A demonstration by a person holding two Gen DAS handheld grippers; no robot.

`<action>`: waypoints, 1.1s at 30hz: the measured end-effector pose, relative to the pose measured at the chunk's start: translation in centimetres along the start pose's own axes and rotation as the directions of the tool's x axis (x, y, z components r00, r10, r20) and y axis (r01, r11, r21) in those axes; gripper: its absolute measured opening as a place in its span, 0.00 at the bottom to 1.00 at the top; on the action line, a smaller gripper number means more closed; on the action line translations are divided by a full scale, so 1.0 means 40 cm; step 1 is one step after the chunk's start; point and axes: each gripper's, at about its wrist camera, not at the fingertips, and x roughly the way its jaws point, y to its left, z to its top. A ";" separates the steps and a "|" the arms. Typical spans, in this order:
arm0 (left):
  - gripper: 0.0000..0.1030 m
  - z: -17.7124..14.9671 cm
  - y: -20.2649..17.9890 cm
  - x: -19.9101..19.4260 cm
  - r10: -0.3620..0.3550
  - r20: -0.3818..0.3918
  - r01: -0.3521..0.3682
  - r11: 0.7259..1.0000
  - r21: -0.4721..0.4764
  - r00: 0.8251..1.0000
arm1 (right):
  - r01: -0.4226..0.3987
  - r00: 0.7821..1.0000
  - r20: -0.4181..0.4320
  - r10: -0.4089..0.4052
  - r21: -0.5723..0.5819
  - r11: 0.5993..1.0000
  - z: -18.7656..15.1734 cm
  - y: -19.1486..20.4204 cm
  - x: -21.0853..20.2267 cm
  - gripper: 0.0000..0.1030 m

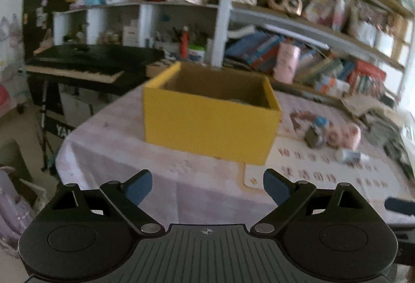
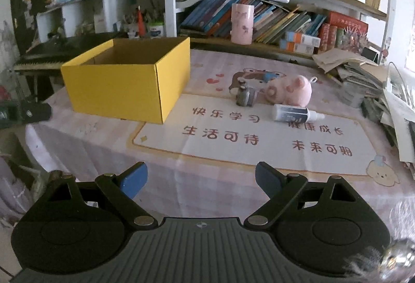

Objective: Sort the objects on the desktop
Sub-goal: 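Raise both tools out of the yellow box and back from it, then move the right tool toward the white glue bottle beside the plush pig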

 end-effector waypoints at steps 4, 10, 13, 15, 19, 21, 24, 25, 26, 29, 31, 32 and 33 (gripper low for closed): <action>0.92 -0.007 -0.033 0.009 -0.047 -0.018 0.048 0.998 0.043 0.999 | 0.011 1.000 -0.022 -0.011 0.013 1.000 -0.010 -0.013 0.002 0.88; 0.92 -0.014 -0.075 0.031 -0.091 -0.056 0.095 0.992 0.078 0.994 | 0.045 0.998 -0.047 -0.043 0.042 0.998 -0.019 -0.045 0.006 0.88; 0.92 -0.014 -0.101 0.047 -0.107 -0.072 0.113 0.989 0.091 0.992 | 0.061 0.996 -0.064 -0.057 0.056 0.997 -0.023 -0.067 0.014 0.88; 0.92 -0.012 -0.119 0.060 -0.117 -0.081 0.125 0.988 0.094 0.990 | 0.074 0.995 -0.073 -0.070 0.057 0.996 -0.026 -0.083 0.017 0.88; 0.92 -0.010 -0.168 0.089 -0.142 -0.103 0.153 0.983 0.102 0.984 | 0.105 0.992 -0.081 -0.100 0.056 0.993 -0.027 -0.125 0.022 0.88; 0.92 -0.008 -0.197 0.106 -0.153 -0.117 0.166 0.980 0.113 0.981 | 0.122 0.989 -0.088 -0.116 0.068 0.990 -0.024 -0.153 0.028 0.88; 0.92 -0.005 -0.241 0.121 -0.166 -0.120 0.182 0.974 0.137 0.979 | 0.138 0.987 -0.098 -0.129 0.088 0.987 -0.014 -0.197 0.041 0.88; 0.92 -0.004 -0.254 0.126 -0.168 -0.119 0.184 0.973 0.140 0.979 | 0.141 0.986 -0.101 -0.132 0.089 0.986 -0.011 -0.211 0.046 0.88; 0.92 -0.002 -0.266 0.133 -0.168 -0.120 0.184 0.973 0.140 0.978 | 0.142 0.986 -0.105 -0.132 0.089 0.986 -0.007 -0.224 0.052 0.88; 0.92 0.002 -0.300 0.157 -0.160 -0.134 0.178 0.975 0.135 0.978 | 0.137 0.985 -0.116 -0.127 0.084 0.987 0.002 -0.260 0.069 0.88; 0.92 0.004 -0.322 0.172 -0.155 -0.144 0.175 0.976 0.133 0.977 | 0.133 0.985 -0.125 -0.122 0.081 0.988 0.009 -0.284 0.082 0.88; 0.92 0.005 -0.335 0.180 -0.154 -0.150 0.174 0.976 0.134 0.977 | 0.132 0.984 -0.129 -0.121 0.081 0.988 0.012 -0.297 0.089 0.88; 0.92 0.005 -0.345 0.186 -0.154 -0.154 0.175 0.975 0.136 0.976 | 0.132 0.984 -0.131 -0.121 0.081 0.988 0.014 -0.307 0.093 0.88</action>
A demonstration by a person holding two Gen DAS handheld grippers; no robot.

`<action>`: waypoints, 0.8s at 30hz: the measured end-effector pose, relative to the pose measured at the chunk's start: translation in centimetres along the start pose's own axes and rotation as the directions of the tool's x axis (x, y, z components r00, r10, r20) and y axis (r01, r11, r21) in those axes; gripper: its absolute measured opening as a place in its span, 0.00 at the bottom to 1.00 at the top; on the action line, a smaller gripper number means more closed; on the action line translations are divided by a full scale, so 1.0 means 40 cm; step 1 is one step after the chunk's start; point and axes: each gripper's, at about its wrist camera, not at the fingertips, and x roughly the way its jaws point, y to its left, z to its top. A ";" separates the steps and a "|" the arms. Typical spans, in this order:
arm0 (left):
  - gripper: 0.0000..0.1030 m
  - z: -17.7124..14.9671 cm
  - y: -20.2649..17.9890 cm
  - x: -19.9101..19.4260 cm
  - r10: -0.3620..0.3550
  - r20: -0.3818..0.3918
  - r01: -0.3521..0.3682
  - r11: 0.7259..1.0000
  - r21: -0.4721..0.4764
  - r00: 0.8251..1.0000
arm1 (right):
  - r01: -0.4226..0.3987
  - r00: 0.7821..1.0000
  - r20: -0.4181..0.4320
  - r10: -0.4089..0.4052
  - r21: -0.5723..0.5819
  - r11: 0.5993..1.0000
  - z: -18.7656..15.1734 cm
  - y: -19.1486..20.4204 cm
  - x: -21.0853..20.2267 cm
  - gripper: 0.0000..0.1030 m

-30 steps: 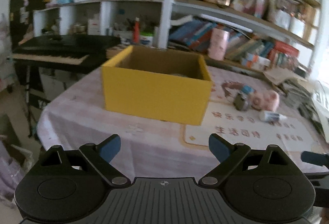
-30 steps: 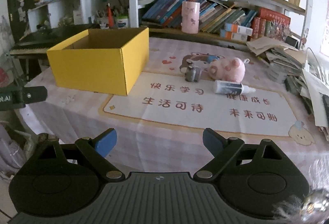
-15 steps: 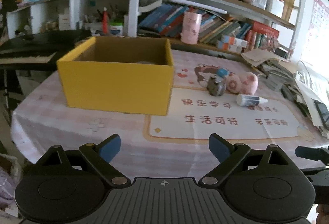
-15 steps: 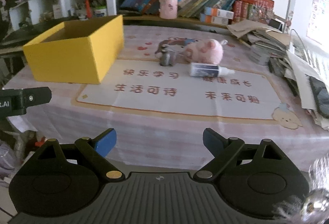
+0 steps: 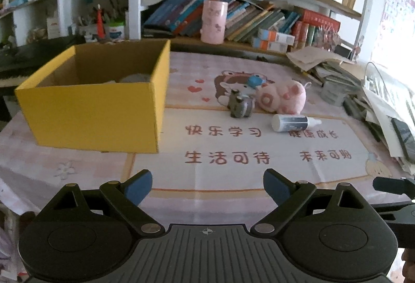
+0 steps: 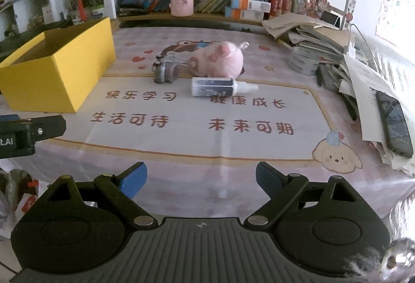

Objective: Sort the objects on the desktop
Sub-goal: 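Move the right tool toward the white glue bottle beside the plush pig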

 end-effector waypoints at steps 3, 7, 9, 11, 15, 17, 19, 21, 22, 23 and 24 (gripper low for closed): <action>0.92 0.011 -0.031 0.029 -0.001 -0.013 0.001 1.000 0.008 1.000 | 0.000 1.000 -0.008 0.000 0.003 1.000 0.013 -0.034 0.022 0.88; 0.92 0.030 -0.073 0.067 -0.007 -0.026 0.007 1.000 0.015 1.000 | 0.001 1.000 -0.018 -0.001 0.009 1.000 0.032 -0.082 0.049 0.88; 0.92 0.039 -0.096 0.083 -0.010 -0.028 0.010 1.000 0.019 1.000 | 0.003 1.000 -0.023 -0.003 0.018 1.000 0.042 -0.109 0.062 0.88; 0.92 0.049 -0.118 0.099 -0.011 -0.028 0.011 1.000 0.023 1.000 | 0.003 1.000 -0.026 -0.002 0.027 1.000 0.053 -0.134 0.076 0.88; 0.92 0.065 -0.151 0.121 0.002 -0.028 -0.001 1.000 0.019 1.000 | -0.007 0.999 -0.031 0.008 0.033 0.999 0.075 -0.176 0.103 0.88; 0.92 0.072 -0.162 0.131 0.014 -0.027 -0.014 1.000 0.011 1.000 | -0.019 0.999 -0.032 0.020 0.030 0.999 0.085 -0.192 0.115 0.88; 0.92 0.079 -0.172 0.138 0.030 -0.026 -0.030 1.000 0.003 0.999 | -0.035 0.999 -0.031 0.036 0.022 0.999 0.095 -0.205 0.127 0.88; 0.92 0.084 -0.180 0.145 0.046 -0.026 -0.046 0.999 -0.006 0.999 | -0.053 0.998 -0.033 0.054 0.012 0.999 0.106 -0.216 0.141 0.88; 0.92 0.087 -0.183 0.147 0.054 -0.025 -0.055 0.998 -0.010 0.998 | -0.063 0.997 -0.033 0.064 0.006 0.998 0.111 -0.221 0.148 0.88; 0.92 0.090 -0.187 0.149 0.063 -0.022 -0.064 0.998 -0.014 0.998 | -0.074 0.997 -0.034 0.074 0.000 0.997 0.116 -0.225 0.154 0.88; 0.92 0.093 -0.190 0.150 0.073 -0.019 -0.073 0.997 -0.018 0.997 | -0.085 0.996 -0.035 0.085 -0.006 0.996 0.120 -0.228 0.161 0.88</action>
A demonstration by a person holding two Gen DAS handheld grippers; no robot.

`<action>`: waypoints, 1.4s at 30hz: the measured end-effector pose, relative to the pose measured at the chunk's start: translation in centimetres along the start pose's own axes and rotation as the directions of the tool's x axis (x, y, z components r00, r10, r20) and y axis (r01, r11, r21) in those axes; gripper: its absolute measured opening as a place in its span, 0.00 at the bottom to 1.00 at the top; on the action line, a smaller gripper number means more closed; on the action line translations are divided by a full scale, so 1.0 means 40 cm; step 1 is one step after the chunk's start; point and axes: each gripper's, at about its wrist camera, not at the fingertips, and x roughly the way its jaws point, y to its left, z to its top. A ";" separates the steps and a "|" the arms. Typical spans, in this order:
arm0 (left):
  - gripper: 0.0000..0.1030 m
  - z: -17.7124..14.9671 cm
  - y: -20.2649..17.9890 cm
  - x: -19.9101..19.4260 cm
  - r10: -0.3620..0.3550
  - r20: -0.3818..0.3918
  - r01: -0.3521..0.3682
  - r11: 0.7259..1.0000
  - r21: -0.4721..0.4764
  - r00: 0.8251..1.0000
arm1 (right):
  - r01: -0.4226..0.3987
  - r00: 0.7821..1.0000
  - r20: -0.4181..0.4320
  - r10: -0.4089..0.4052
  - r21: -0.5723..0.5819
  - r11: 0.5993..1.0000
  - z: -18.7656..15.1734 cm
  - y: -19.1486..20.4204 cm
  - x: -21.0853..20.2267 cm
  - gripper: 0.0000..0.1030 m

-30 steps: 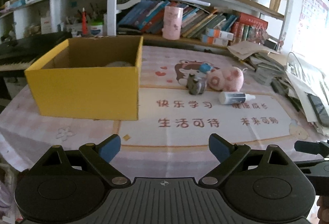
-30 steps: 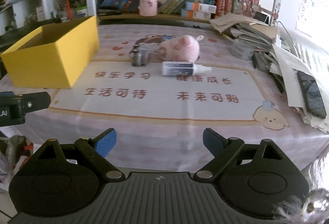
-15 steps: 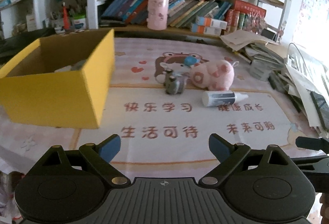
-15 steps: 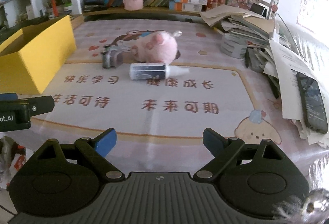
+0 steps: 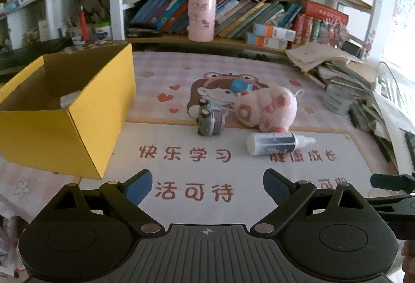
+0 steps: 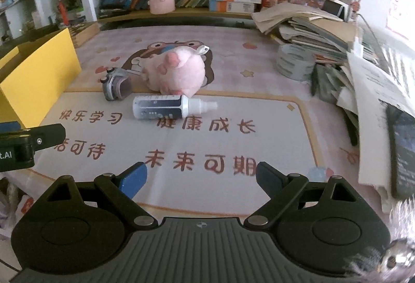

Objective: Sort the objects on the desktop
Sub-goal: 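Move the right tool toward the white glue bottle beside the plush pig, then close the right tool on the glue bottle while the left tool grasps the grey toy car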

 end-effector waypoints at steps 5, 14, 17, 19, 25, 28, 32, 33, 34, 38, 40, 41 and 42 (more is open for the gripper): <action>0.92 0.013 -0.016 0.000 0.046 0.015 -0.045 0.999 -0.009 0.999 | -0.049 0.999 -0.006 0.049 -0.021 0.999 0.031 -0.013 0.035 0.88; 0.92 0.035 -0.018 -0.004 0.134 0.034 -0.132 0.990 -0.040 0.990 | -0.144 0.988 0.025 0.149 -0.157 0.977 0.084 0.000 0.108 0.88; 0.92 0.038 -0.021 0.000 0.150 0.031 -0.149 0.988 -0.036 0.988 | -0.152 0.986 0.033 0.165 -0.250 0.956 0.101 0.012 0.150 0.87; 0.92 0.039 -0.024 -0.002 0.159 0.029 -0.158 0.987 -0.029 0.987 | -0.170 0.981 0.036 0.191 -0.319 0.932 0.121 0.018 0.179 0.86; 0.92 0.038 -0.018 -0.008 0.193 0.019 -0.192 0.981 -0.028 0.981 | -0.276 0.945 -0.001 0.328 -0.541 0.794 0.160 0.057 0.225 0.68; 0.92 0.035 -0.010 -0.012 0.212 0.013 -0.211 0.977 -0.039 0.977 | -0.300 0.941 -0.072 0.331 -0.634 0.713 0.164 0.084 0.260 0.48; 0.92 0.031 0.000 -0.018 0.231 0.009 -0.230 0.972 -0.050 0.973 | -0.326 0.935 -0.124 0.332 -0.672 0.665 0.172 0.086 0.292 0.50; 0.92 0.031 0.001 -0.018 0.233 0.008 -0.232 0.971 -0.051 0.972 | -0.327 0.935 -0.134 0.329 -0.686 0.650 0.171 0.087 0.295 0.50; 0.92 0.031 0.002 -0.018 0.235 0.007 -0.235 0.971 -0.054 0.972 | -0.330 0.934 -0.139 0.330 -0.691 0.643 0.169 0.086 0.292 0.49; 0.92 0.035 0.001 -0.011 0.220 0.007 -0.219 0.974 -0.055 0.976 | -0.307 0.944 -0.145 0.295 -0.710 0.634 0.159 0.084 0.276 0.38; 0.92 0.039 -0.004 -0.003 0.202 0.006 -0.202 0.978 -0.049 0.979 | -0.313 0.945 -0.158 0.286 -0.692 0.650 0.152 0.074 0.270 0.31; 0.92 0.042 -0.008 0.002 0.189 0.007 -0.189 0.981 -0.044 0.982 | -0.318 0.945 -0.167 0.281 -0.672 0.669 0.150 0.064 0.267 0.29; 0.92 0.045 -0.012 0.007 0.177 0.011 -0.176 0.984 -0.039 0.984 | -0.321 0.945 -0.173 0.277 -0.645 0.693 0.148 0.052 0.262 0.29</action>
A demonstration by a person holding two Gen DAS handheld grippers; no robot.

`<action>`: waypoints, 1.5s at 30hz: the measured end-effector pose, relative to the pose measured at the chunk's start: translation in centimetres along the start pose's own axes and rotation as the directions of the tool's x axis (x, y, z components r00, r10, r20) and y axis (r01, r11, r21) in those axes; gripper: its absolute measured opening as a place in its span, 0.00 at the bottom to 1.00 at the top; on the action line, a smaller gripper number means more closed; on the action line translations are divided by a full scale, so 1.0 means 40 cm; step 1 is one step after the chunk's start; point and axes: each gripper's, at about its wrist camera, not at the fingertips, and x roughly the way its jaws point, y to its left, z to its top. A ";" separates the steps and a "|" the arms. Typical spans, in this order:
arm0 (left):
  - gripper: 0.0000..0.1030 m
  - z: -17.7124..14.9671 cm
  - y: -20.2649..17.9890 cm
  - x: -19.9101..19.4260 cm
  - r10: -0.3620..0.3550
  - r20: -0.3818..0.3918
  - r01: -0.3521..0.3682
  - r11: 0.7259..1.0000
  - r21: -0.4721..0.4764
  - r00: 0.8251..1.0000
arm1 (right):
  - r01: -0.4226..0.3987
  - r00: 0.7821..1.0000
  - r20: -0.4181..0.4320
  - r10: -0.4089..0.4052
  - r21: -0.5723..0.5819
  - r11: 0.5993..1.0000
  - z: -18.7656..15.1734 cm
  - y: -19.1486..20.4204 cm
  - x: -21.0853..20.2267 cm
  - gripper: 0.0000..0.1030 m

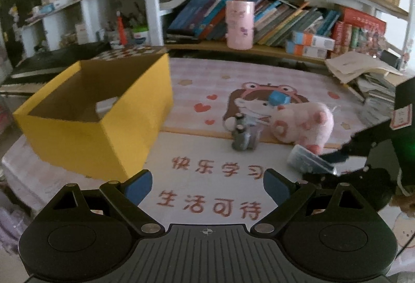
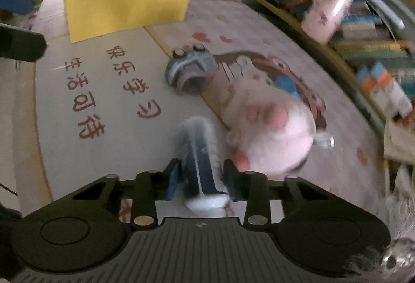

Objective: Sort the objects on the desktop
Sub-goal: 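Close the right tool on the glue bottle while the left tool grasps the grey toy car, then lift and carry the glue bottle and toy car over the yellow box with both tools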

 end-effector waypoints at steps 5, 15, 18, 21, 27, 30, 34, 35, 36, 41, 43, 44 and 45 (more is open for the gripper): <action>0.92 0.020 -0.031 0.053 -0.054 0.003 0.054 0.998 0.012 0.999 | 0.008 1.000 -0.024 -0.002 0.215 0.977 -0.056 -0.031 -0.045 0.29; 0.87 0.082 -0.113 0.234 -0.069 -0.008 0.069 0.992 0.109 0.998 | 0.060 0.998 -0.034 -0.052 0.334 0.941 -0.119 0.004 -0.102 0.29; 0.85 0.094 -0.134 0.290 -0.053 -0.022 0.055 0.989 0.139 0.998 | 0.058 0.998 -0.038 -0.048 0.351 0.935 -0.114 -0.002 -0.084 0.30; 0.81 0.093 -0.148 0.330 -0.050 -0.043 0.056 0.983 0.176 0.998 | 0.054 0.998 -0.030 -0.046 0.357 0.932 -0.113 -0.010 -0.082 0.30; 0.64 0.084 -0.155 0.391 -0.038 -0.077 0.052 0.978 0.201 0.996 | 0.045 0.999 -0.024 -0.038 0.378 0.925 -0.110 -0.027 -0.073 0.31; 0.54 0.085 -0.144 0.400 -0.057 -0.069 0.068 0.983 0.168 0.996 | 0.043 0.999 -0.024 -0.037 0.381 0.923 -0.108 -0.028 -0.073 0.31; 0.42 0.080 -0.142 0.395 -0.066 -0.061 0.076 0.982 0.173 0.996 | 0.044 0.999 -0.025 -0.037 0.384 0.922 -0.109 -0.028 -0.074 0.31; 0.42 0.077 -0.142 0.389 -0.051 -0.055 0.061 0.982 0.180 0.997 | 0.043 0.999 -0.026 -0.036 0.381 0.924 -0.109 -0.026 -0.073 0.30; 0.42 0.072 -0.139 0.381 -0.038 -0.046 0.046 0.983 0.179 0.998 | 0.046 0.999 -0.028 -0.038 0.375 0.926 -0.108 -0.024 -0.074 0.29; 0.42 0.070 -0.101 0.300 -0.063 0.000 0.063 0.995 0.081 0.998 | 0.056 0.998 -0.032 -0.048 0.407 0.912 -0.111 -0.021 -0.079 0.29; 0.42 0.072 -0.087 0.261 -0.084 0.012 0.083 0.995 0.058 0.996 | 0.057 0.998 -0.022 -0.053 0.430 0.901 -0.111 -0.020 -0.086 0.29; 0.42 0.074 -0.081 0.242 -0.092 0.019 0.091 0.995 0.052 0.996 | 0.058 0.998 -0.014 -0.058 0.438 0.897 -0.111 -0.018 -0.092 0.29; 0.42 0.074 -0.075 0.221 -0.099 0.029 0.098 0.994 0.046 0.995 | 0.061 0.998 -0.007 -0.065 0.443 0.894 -0.109 -0.016 -0.099 0.29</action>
